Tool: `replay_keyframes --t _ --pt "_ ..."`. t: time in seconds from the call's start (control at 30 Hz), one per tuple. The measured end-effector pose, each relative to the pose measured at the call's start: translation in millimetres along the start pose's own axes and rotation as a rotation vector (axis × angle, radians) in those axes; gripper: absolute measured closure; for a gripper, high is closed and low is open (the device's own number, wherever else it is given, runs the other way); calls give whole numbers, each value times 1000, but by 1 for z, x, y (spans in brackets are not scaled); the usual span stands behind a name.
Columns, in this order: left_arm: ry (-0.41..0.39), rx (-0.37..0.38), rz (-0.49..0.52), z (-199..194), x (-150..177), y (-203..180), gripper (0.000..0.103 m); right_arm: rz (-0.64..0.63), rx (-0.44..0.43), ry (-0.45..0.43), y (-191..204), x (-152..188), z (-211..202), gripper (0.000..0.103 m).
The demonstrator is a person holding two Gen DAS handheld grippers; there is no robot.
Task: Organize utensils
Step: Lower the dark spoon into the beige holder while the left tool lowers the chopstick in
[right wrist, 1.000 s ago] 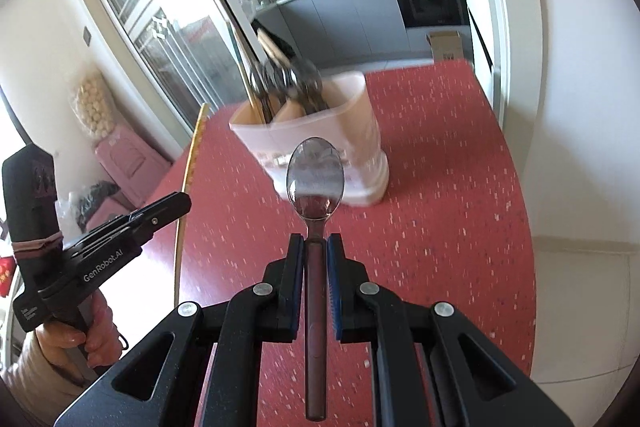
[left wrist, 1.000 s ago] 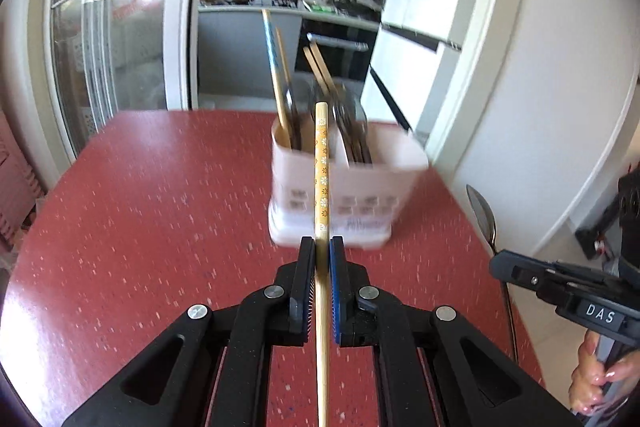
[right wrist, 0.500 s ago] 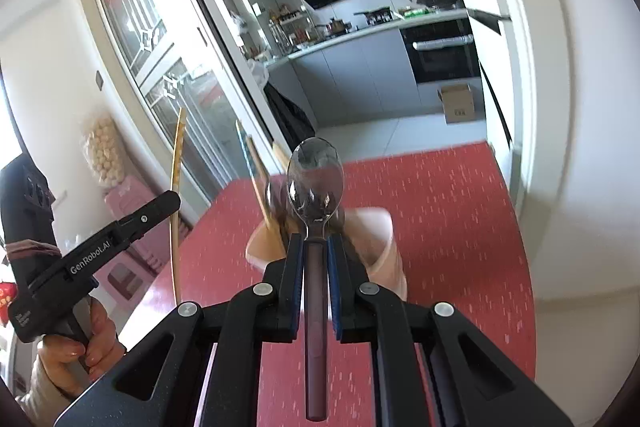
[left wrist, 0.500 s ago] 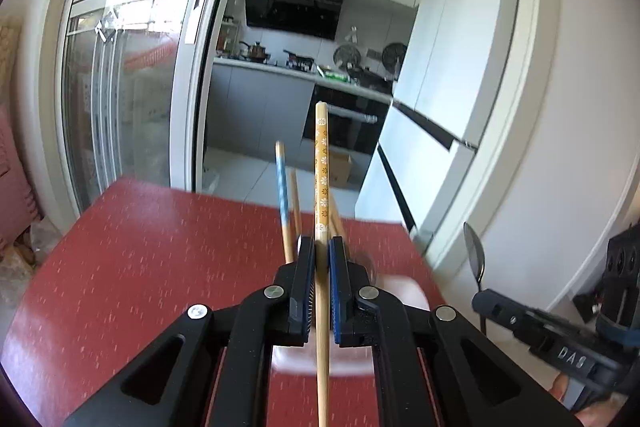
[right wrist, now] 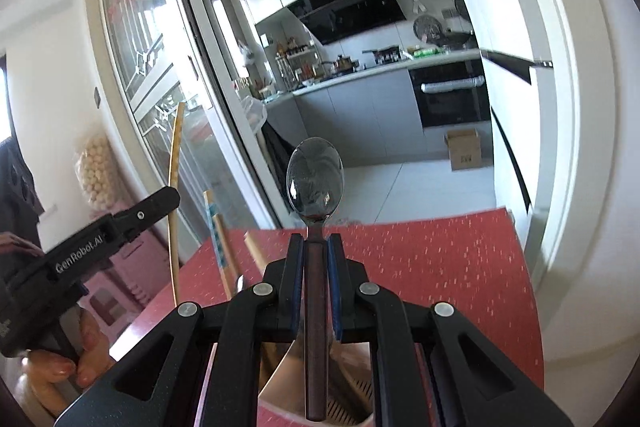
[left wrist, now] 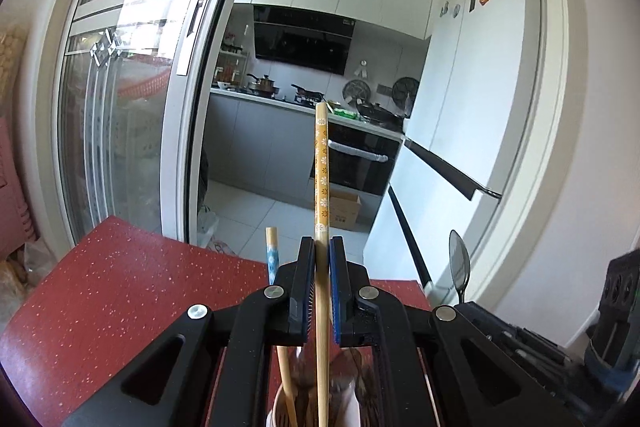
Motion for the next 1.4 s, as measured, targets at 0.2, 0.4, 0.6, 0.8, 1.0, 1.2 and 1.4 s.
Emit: replay_keyframes --t 0.2,0.4,0.6,0.8,1.0,1.2,1.4 --pt "-40 -26 -9 14 14 3 66 -73 48 -22 -3 19 20 90" --pt "-45 -48 22 14 34 2 66 -135 87 -34 -5 41 26 90" --pt "-47 -69 68 4 52 -3 66 -191 101 -48 -1 54 20 90" --pt "-28 -86 87 -3 66 -3 66 -256 113 -42 8 69 14 90" --pt "6 -102 101 -4 77 -2 66 -313 114 -34 19 81 8 91" --pt "37 -113 84 -6 81 5 66 -314 115 5 18 89 11 91" --pt "55 -119 96 -9 82 6 66 -308 110 36 17 87 12 90"
Point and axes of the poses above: each gripper's, at about its wrist camera, not at the fingertips, and z roughly the way its jaws point, y to its left, x to its underside, the point moved 6 cm from there along z, roughly the way its jaws point, and after that the axes turned 1 degree about -y, right-handed, at the moved point
